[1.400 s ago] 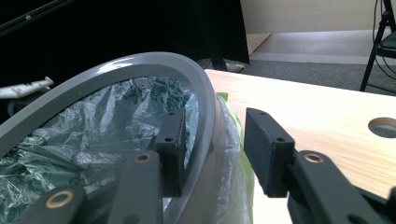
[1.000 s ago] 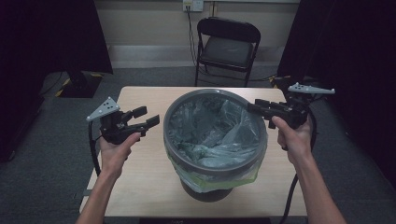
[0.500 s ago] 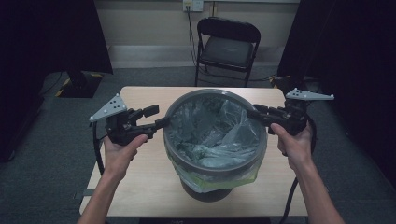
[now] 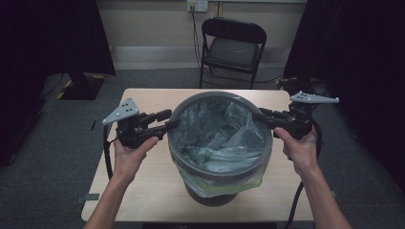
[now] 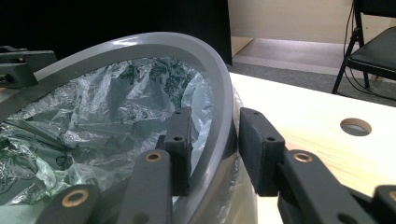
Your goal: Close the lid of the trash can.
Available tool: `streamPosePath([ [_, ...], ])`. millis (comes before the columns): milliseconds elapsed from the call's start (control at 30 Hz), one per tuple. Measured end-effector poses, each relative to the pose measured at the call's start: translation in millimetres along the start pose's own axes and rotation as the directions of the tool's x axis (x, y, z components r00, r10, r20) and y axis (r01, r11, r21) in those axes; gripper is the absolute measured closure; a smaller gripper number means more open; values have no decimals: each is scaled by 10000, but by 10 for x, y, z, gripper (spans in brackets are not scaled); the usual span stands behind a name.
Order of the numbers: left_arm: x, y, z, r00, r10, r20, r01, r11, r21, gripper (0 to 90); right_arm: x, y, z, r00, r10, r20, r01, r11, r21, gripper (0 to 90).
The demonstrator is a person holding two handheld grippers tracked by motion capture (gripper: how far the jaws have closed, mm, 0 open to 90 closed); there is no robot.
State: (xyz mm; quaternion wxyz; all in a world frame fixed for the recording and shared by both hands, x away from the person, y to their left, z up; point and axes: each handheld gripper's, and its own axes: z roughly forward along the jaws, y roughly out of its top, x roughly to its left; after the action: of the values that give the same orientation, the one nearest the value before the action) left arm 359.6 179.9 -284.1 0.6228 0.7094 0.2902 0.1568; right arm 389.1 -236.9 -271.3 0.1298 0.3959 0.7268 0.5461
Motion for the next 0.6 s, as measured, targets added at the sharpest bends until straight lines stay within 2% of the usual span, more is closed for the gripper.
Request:
streamPosePath([
  [200, -2, -25, -8, 10000, 24, -41, -24, 10000, 21, 568, 16, 3, 3, 9999, -72, 94, 72, 10000, 47, 664],
  [300, 12, -23, -8, 9999, -121, 61, 121, 9999, 33, 565, -5, -2, 6, 9999, 67, -83, -67, 10000, -7, 653],
  [400, 38, 14, 3, 9998, -132, -169, 135, 9998, 128, 527, -16, 17, 13, 9998, 16, -184, -18, 9999, -113, 633],
  [600, 104, 26, -61, 9981, -338, -513, 334, 9994, -91, 424, -73, 84, 32, 9999, 152, 44, -150, 9989, -443, 611],
])
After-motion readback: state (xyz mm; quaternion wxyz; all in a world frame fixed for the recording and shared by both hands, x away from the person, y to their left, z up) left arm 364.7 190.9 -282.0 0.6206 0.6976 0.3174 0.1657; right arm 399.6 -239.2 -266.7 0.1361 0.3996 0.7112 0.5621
